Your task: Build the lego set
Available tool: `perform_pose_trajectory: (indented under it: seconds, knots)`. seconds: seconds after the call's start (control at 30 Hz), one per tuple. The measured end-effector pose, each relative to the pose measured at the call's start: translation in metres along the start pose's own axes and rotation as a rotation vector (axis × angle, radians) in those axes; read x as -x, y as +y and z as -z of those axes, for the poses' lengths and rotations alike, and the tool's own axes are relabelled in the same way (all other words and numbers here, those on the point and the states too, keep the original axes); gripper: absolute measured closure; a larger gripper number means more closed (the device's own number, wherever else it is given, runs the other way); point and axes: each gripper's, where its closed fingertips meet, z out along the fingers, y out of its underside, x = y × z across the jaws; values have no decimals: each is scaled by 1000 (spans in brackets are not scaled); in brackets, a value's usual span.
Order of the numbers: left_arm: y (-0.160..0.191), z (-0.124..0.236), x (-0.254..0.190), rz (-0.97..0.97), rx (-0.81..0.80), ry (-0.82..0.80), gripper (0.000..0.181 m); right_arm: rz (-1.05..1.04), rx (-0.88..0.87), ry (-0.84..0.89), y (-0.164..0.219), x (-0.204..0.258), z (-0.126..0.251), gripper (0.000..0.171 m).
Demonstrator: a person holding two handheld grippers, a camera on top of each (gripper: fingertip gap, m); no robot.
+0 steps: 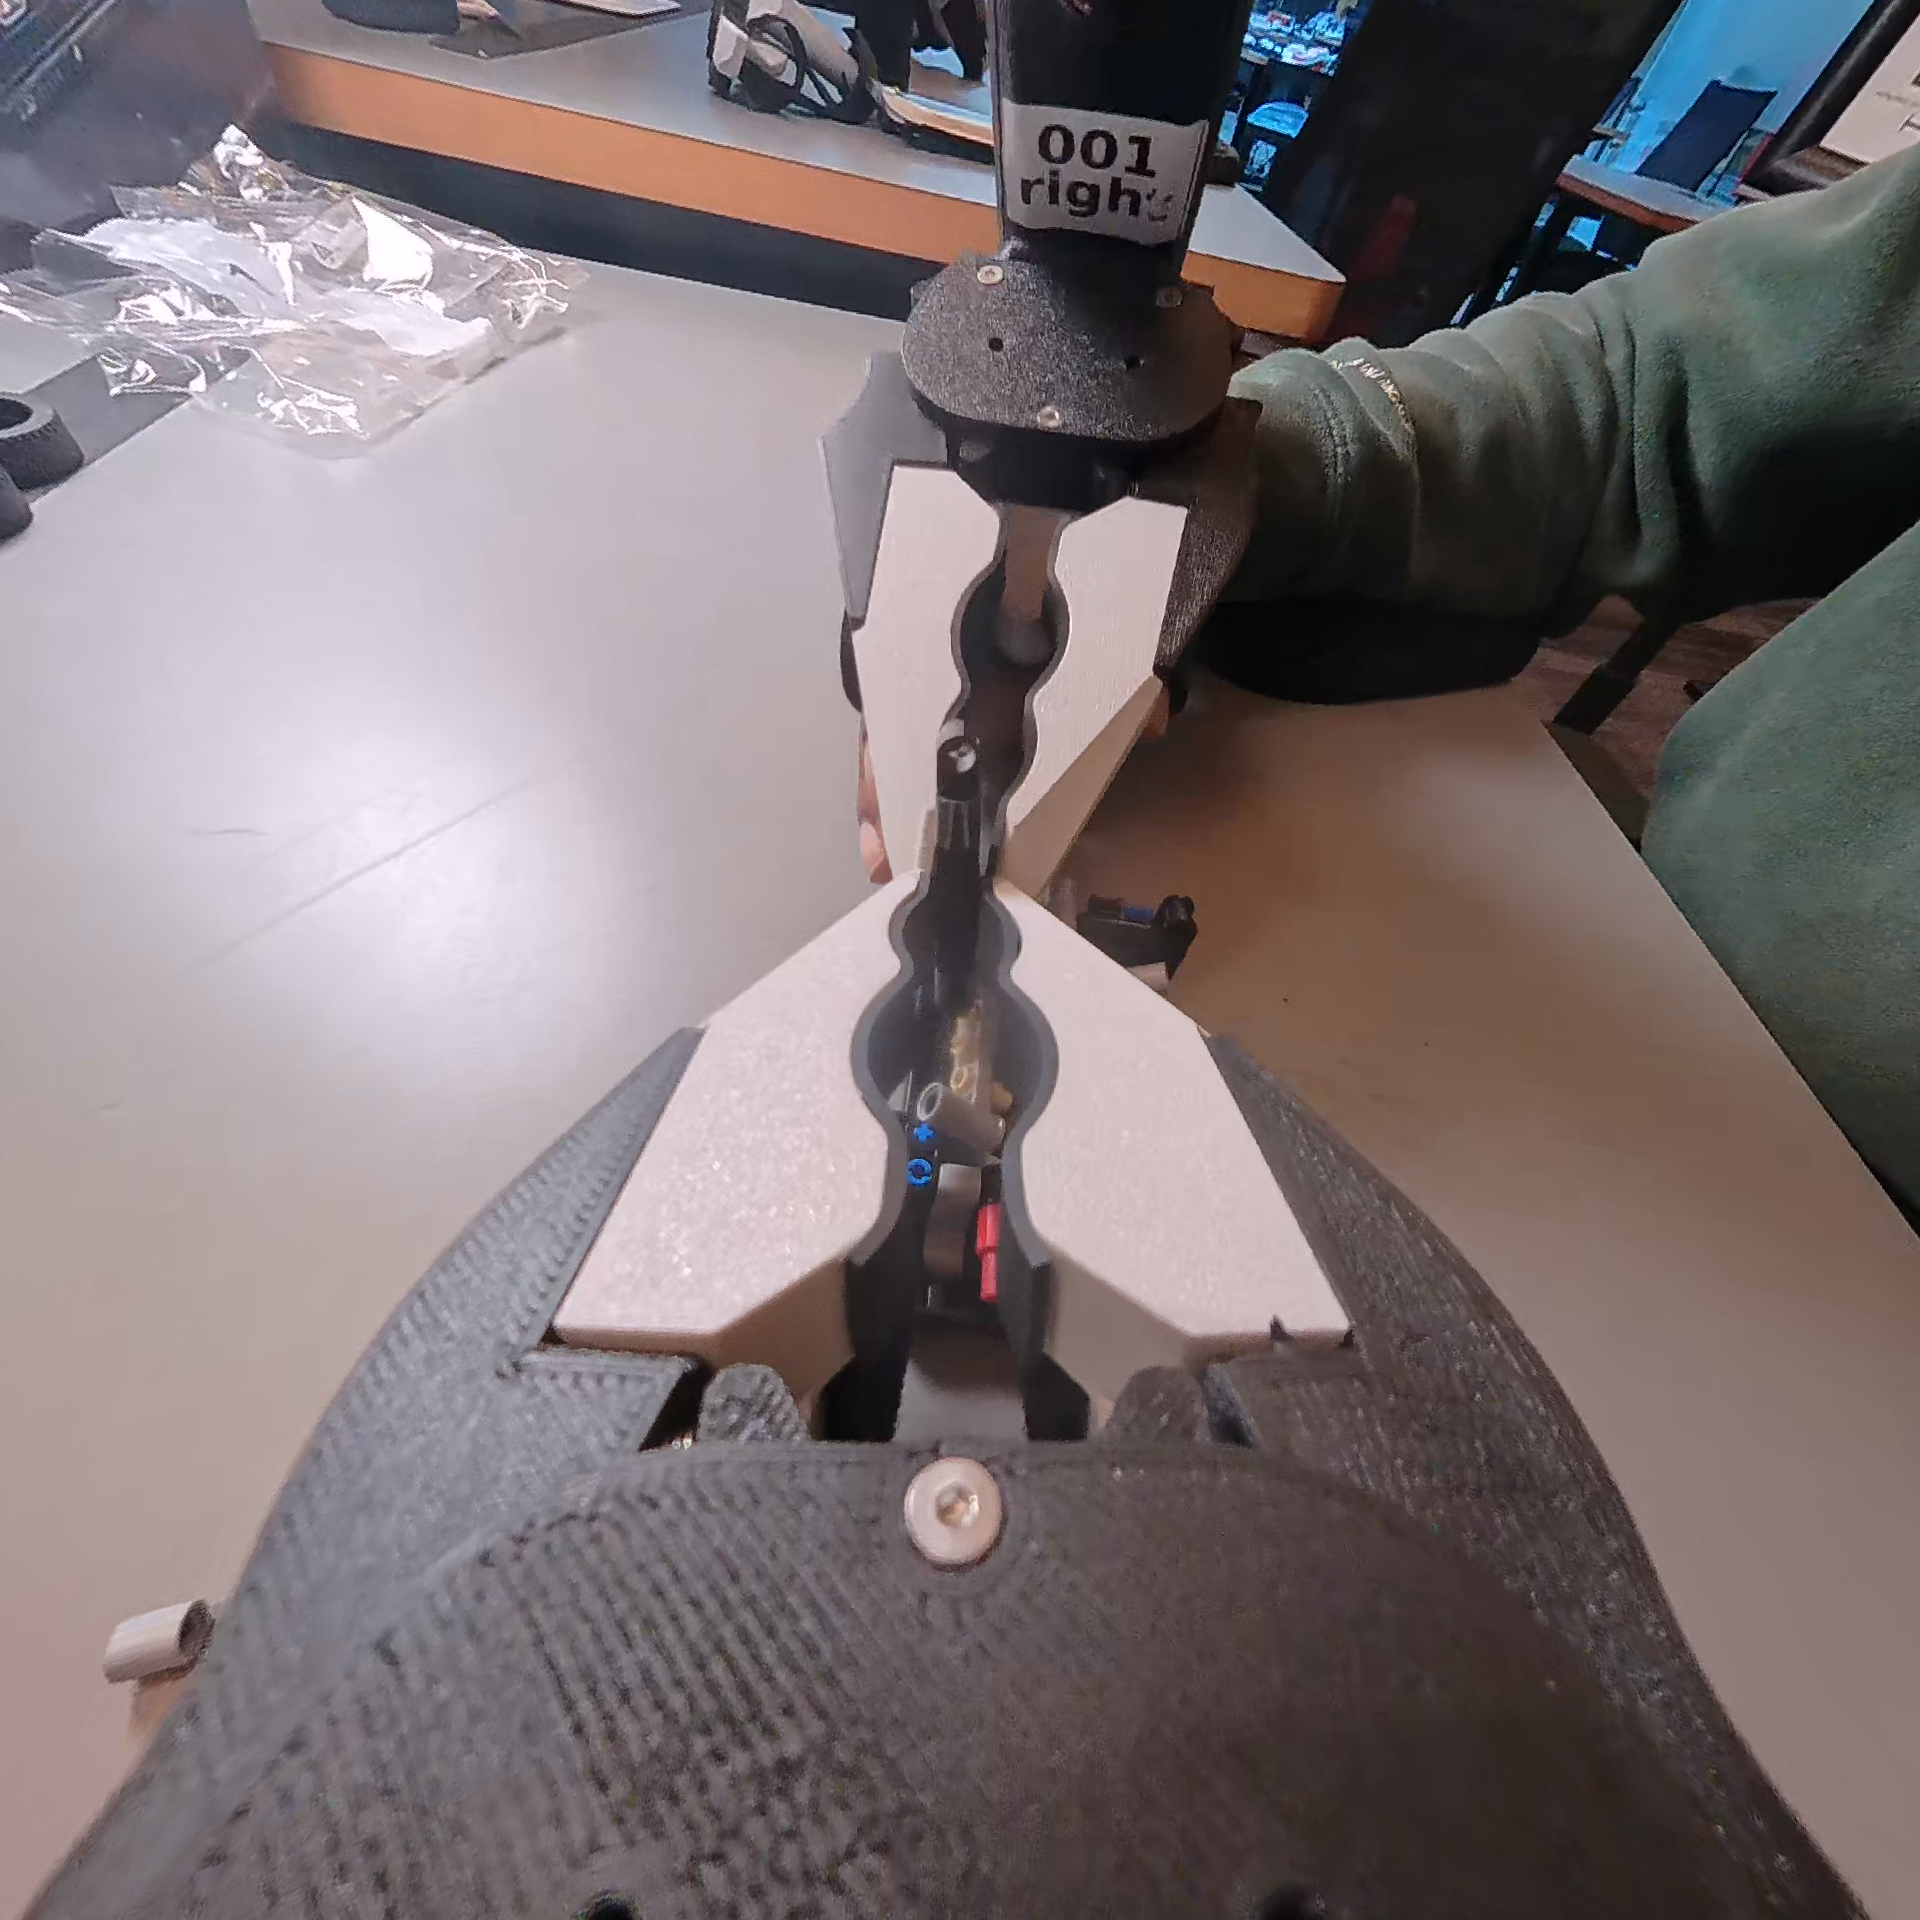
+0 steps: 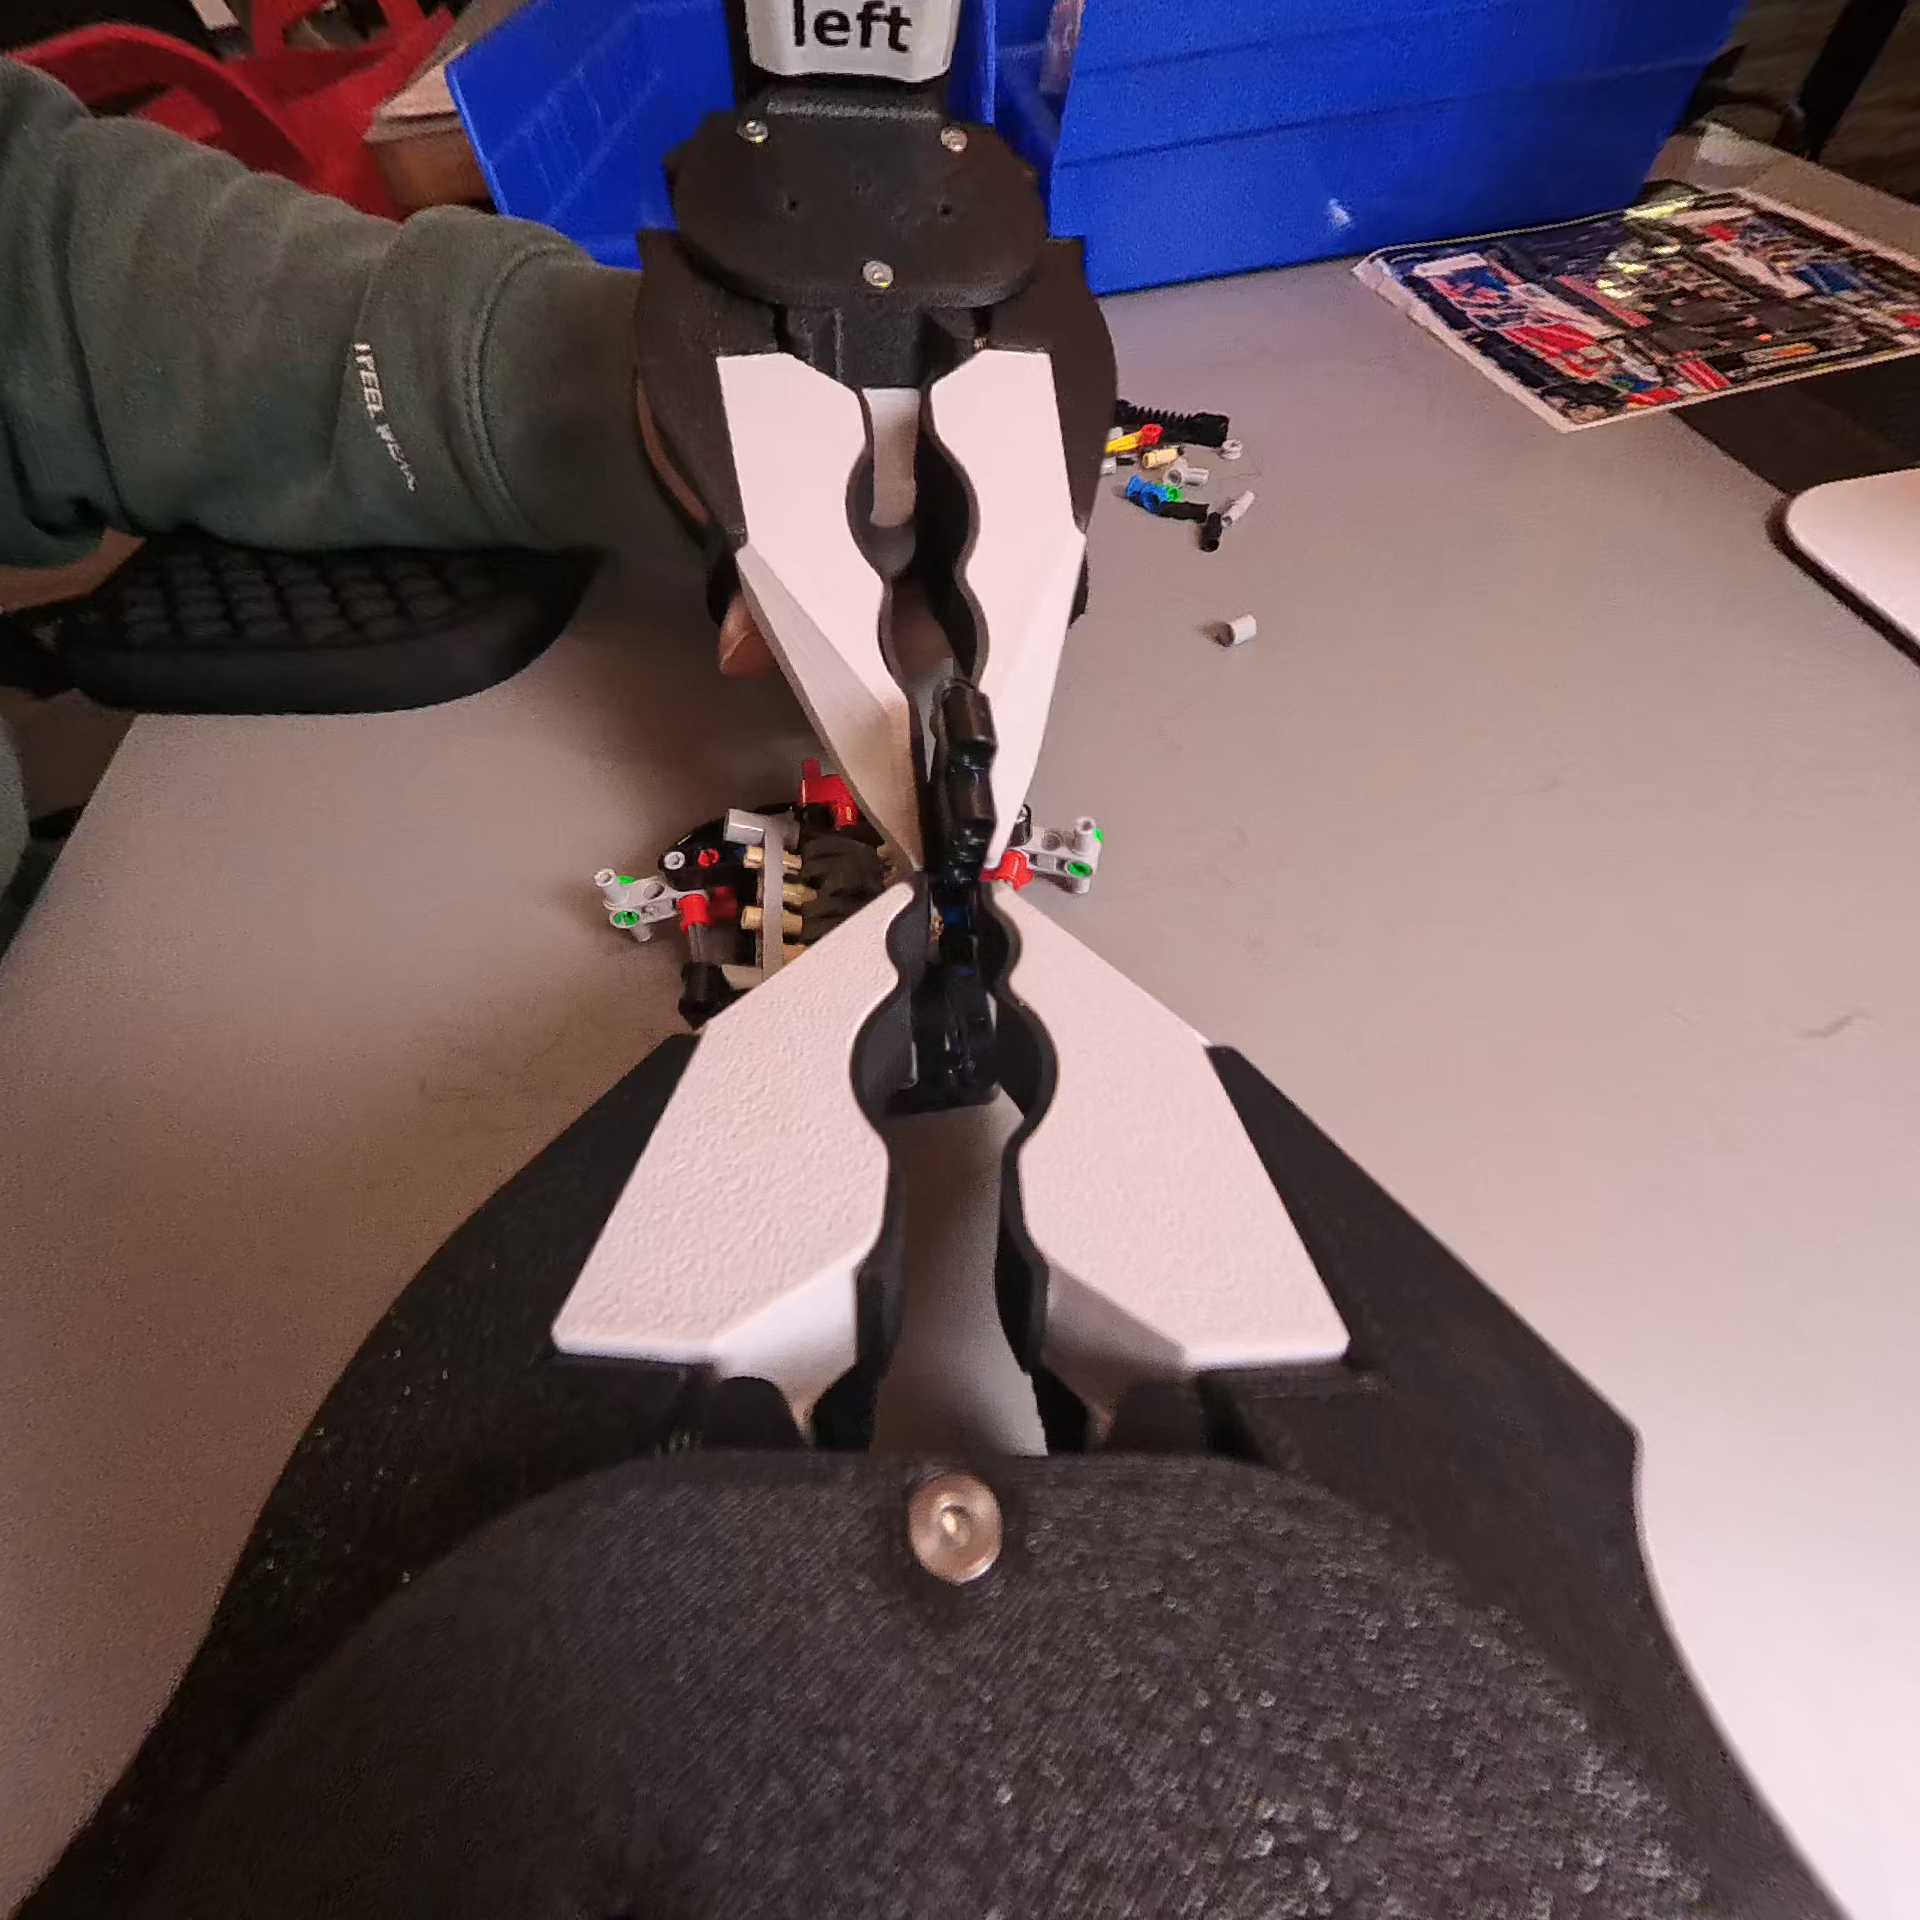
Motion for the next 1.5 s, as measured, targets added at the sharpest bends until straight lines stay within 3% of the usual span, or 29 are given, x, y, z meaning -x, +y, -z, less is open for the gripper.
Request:
perform_pose_trajectory:
  seconds: [0.2,0.3,0.63,1.1,1.27,1.37,1.5]
  knots:
    - [-1,2,0,9,-6,-2,175,22,1,-9,-1,-1,-1,165]
    - [5,4,2,18,43,-17,163,46,46,2,2,-1,-2,166]
    - [13,5,1,-167,263,-84,172,94,146,25,2,-2,0,166]
    - [10,3,1,-150,248,-70,175,118,183,33,4,-1,2,166]
    - [8,3,3,-108,171,-53,175,97,151,44,2,-4,4,165]
    - [9,3,4,-84,147,-44,175,77,140,52,0,-7,10,154]
    - [9,3,3,-69,129,-38,175,53,127,49,1,-10,26,153]
